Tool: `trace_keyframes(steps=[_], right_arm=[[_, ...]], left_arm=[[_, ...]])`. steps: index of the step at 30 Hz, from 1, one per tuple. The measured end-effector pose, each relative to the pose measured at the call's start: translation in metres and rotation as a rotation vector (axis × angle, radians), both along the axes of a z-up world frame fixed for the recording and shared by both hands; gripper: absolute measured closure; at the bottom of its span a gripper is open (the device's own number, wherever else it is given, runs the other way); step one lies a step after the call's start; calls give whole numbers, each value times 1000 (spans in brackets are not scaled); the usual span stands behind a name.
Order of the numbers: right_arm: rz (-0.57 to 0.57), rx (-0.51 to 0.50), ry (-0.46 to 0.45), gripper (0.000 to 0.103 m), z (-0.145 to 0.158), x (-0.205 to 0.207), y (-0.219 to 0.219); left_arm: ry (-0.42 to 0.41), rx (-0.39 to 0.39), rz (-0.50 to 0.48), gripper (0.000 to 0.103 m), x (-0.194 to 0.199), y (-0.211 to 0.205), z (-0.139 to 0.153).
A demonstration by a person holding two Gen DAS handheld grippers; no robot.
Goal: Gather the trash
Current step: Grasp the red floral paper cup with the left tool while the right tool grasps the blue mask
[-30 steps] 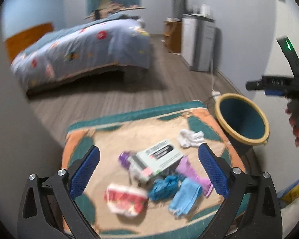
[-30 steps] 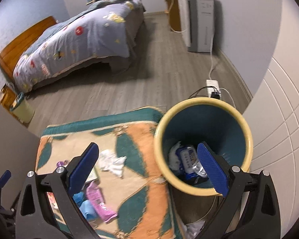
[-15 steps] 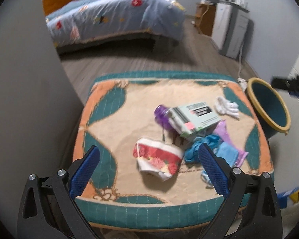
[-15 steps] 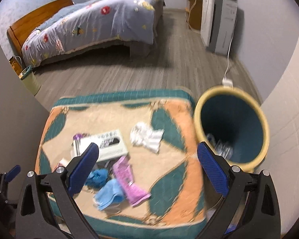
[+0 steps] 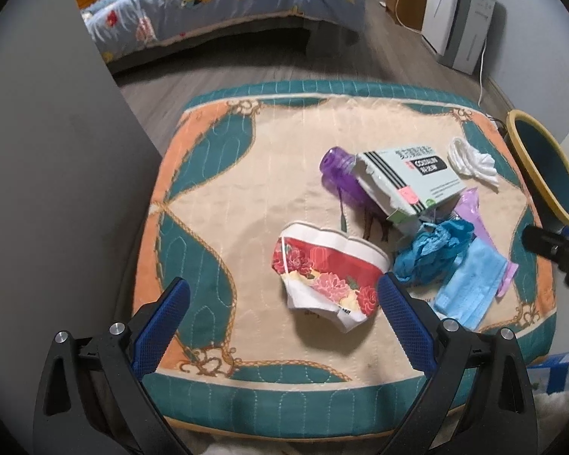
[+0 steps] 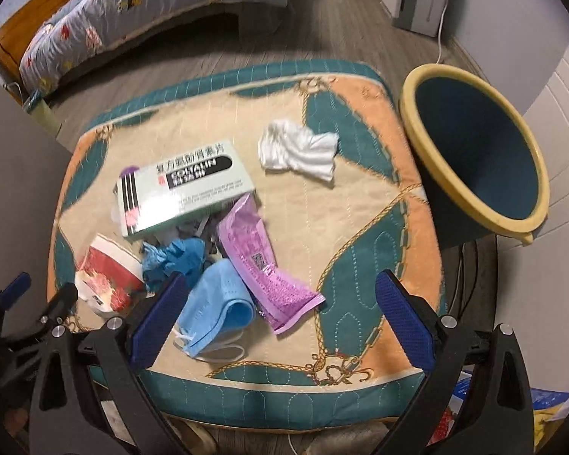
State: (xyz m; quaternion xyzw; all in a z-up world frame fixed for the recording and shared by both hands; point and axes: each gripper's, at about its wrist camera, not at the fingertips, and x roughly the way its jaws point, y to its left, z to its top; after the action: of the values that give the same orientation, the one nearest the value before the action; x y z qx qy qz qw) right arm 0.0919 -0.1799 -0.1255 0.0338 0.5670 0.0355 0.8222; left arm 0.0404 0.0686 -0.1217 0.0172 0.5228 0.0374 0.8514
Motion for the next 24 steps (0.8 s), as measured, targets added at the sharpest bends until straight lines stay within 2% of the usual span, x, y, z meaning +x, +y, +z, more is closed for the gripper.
trace_keyframes(steps=[1, 3, 7, 11, 14, 15, 19, 24], right_arm=[[5, -2, 11, 8, -4, 1, 2], [19, -3, 38, 24, -11, 2, 6], [59, 34, 98, 40, -24, 2, 18], [110, 48, 107, 53, -29, 3, 31], [137, 46, 123, 68, -36, 6, 36], [144, 42, 133, 77, -38, 8, 38], [170, 57, 136, 80, -33, 11, 39], [167, 82, 82, 80, -6, 13, 35]], left_arm=[[11, -4, 9, 5, 1, 2, -2], [27, -3, 28, 5, 3, 7, -6], [35, -54, 61, 5, 6, 15, -10], [52, -76, 54, 6, 8, 14, -16], [72, -67, 33, 6, 11, 10, -21], [80, -69, 26, 6, 12, 9, -24], [100, -72, 28, 6, 16, 8, -32], [103, -91, 26, 7, 22, 7, -38]])
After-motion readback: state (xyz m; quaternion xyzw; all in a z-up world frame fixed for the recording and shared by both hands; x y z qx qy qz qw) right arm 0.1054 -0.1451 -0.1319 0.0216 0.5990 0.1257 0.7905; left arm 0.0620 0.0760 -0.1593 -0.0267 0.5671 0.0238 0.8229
